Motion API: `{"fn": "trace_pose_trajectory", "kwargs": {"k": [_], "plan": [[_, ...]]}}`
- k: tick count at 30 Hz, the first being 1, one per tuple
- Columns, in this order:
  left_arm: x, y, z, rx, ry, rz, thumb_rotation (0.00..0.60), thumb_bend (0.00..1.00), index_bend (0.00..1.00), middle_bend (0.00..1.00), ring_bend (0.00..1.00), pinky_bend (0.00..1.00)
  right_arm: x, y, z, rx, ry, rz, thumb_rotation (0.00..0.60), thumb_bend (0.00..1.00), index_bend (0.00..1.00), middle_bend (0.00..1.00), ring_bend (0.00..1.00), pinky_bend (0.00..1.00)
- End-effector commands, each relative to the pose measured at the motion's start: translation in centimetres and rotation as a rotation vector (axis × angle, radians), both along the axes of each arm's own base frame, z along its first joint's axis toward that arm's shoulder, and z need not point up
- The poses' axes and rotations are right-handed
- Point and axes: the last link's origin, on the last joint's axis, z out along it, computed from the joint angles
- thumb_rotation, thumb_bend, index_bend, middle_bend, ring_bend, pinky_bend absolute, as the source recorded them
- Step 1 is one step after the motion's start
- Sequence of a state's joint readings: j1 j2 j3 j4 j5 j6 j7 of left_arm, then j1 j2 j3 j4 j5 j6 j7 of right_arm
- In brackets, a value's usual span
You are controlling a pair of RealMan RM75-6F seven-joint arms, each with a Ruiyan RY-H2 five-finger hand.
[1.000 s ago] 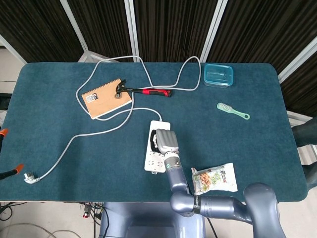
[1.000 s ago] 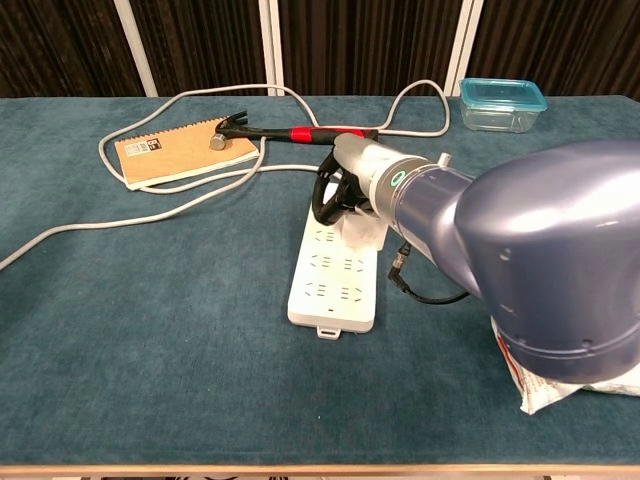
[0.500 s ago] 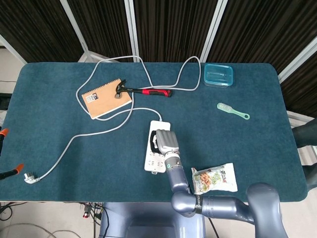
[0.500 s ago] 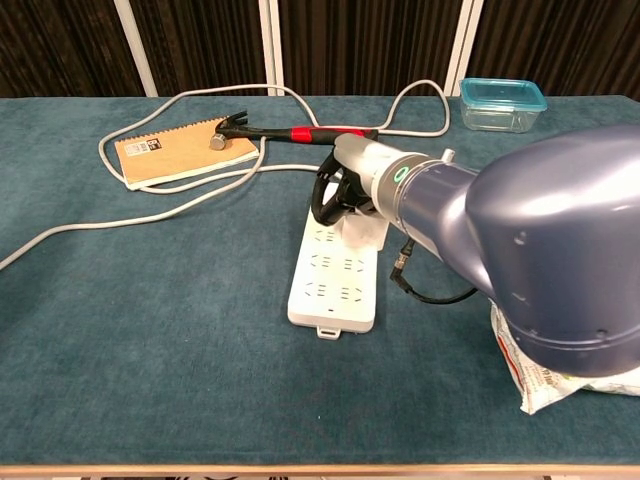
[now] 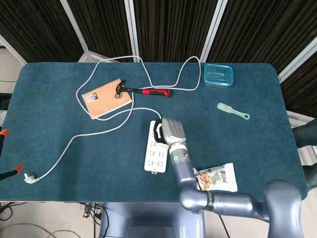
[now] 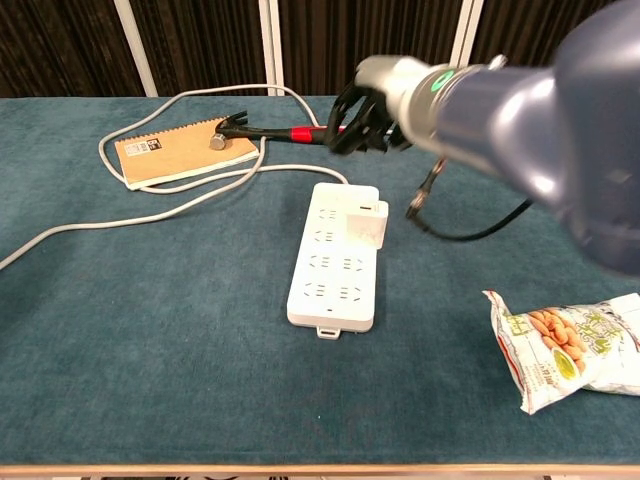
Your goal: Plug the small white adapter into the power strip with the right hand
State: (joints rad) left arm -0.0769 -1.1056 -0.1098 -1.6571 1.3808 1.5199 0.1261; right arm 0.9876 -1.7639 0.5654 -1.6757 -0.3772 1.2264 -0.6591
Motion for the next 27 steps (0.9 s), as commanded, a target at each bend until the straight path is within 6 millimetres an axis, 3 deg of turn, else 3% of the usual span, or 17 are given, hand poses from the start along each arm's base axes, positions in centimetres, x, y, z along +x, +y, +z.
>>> {"fn": "trace_pose_trajectory", "kwargs": {"k": [1, 6, 8, 12, 17, 22, 27], "plan": [[0.0, 0.0, -0.1, -0.003, 0.003, 0.001, 0.6, 0.07, 0.09, 0.0, 0.0, 0.0, -1.5, -0.9, 3.2, -0.027, -0.046, -0.025, 0.6, 0.57, 0.41, 0.36, 0.42, 0.67], [0.2, -0.1, -0.4, -0.007, 0.011, -0.002, 0.6, 0.07, 0.09, 0.0, 0.0, 0.0, -4.5, -1.5, 7.8, -0.074, -0.031, -0.034, 0.6, 0.37, 0.08, 0.12, 0.19, 0.37], [0.2, -0.1, -0.5, -0.008, 0.015, -0.003, 0.6, 0.07, 0.09, 0.0, 0.0, 0.0, -5.7, -1.2, 8.9, -0.062, -0.025, -0.034, 0.6, 0.3, 0.01, 0.05, 0.12, 0.29], [0.3, -0.2, -0.7, -0.016, 0.02, -0.004, 0.6, 0.07, 0.09, 0.0, 0.0, 0.0, -9.5, 0.5, 11.2, -0.046, 0.097, 0.009, 0.6, 0.26, 0.0, 0.0, 0.03, 0.2], [0.4, -0.2, -0.8, -0.018, 0.024, -0.005, 0.6, 0.07, 0.09, 0.0, 0.0, 0.0, -14.4, 3.7, 13.1, -0.145, 0.283, 0.084, 0.6, 0.21, 0.0, 0.0, 0.01, 0.19], [0.2, 0.0, -0.9, -0.018, 0.03, -0.001, 0.6, 0.07, 0.09, 0.0, 0.0, 0.0, -20.0, 9.2, 14.6, -0.243, 0.432, 0.152, 0.6, 0.21, 0.0, 0.0, 0.0, 0.19], [0.1, 0.2, -1.2, -0.049, 0.043, -0.011, 0.6, 0.07, 0.09, 0.0, 0.0, 0.0, -24.5, 14.7, 15.3, -0.336, 0.548, 0.217, 0.6, 0.21, 0.0, 0.0, 0.0, 0.19]]}}
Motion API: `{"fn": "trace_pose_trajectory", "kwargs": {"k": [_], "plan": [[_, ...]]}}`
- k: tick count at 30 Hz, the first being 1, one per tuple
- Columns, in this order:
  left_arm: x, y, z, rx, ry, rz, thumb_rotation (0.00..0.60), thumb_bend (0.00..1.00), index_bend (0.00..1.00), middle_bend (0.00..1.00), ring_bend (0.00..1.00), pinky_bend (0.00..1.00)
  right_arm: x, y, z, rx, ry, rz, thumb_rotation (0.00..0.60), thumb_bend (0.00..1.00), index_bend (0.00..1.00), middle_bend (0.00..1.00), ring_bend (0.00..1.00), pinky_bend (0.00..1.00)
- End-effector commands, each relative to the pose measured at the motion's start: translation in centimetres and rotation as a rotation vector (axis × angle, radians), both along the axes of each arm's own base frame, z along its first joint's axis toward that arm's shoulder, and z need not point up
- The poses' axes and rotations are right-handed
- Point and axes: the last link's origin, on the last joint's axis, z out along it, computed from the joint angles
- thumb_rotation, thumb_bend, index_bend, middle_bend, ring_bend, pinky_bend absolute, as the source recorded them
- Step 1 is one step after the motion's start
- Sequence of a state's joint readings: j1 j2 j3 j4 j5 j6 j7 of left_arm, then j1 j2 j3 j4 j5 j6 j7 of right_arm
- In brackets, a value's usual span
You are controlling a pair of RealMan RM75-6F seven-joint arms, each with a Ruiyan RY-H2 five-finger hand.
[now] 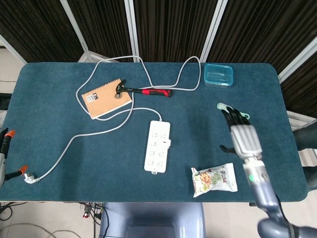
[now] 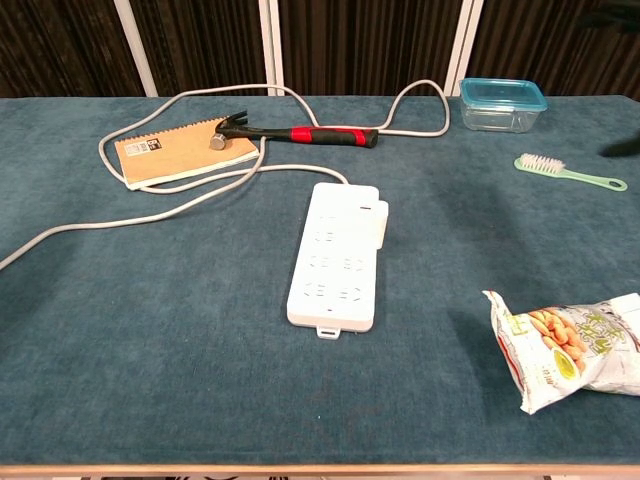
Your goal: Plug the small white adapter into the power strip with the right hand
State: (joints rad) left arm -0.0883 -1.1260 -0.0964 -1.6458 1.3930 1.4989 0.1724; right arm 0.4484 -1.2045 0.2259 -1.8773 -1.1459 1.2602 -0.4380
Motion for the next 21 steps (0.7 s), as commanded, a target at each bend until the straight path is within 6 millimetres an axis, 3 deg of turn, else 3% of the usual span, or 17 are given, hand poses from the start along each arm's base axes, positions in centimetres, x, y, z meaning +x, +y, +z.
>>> {"fn": "trace_pose_trajectory", "kwargs": {"k": [1, 7, 21], "plan": [[0.0, 0.0, -0.1, -0.012, 0.007, -0.011, 0.6, 0.07, 0.09, 0.0, 0.0, 0.0, -7.4, 8.6, 1.3, -0.089, 0.135, 0.034, 0.6, 0.21, 0.0, 0.0, 0.0, 0.19], [0.2, -0.1, -0.1, 0.002, 0.012, -0.031, 0.6, 0.07, 0.1, 0.0, 0.0, 0.0, -10.1, 11.5, 1.1, -0.095, 0.168, 0.02, 0.6, 0.21, 0.0, 0.0, 0.0, 0.19], [0.3, -0.5, -0.1, -0.011, 0.026, -0.048, 0.6, 0.07, 0.1, 0.0, 0.0, 0.0, -10.1, 11.6, 1.5, -0.111, 0.22, 0.009, 0.6, 0.21, 0.0, 0.0, 0.0, 0.19]]}}
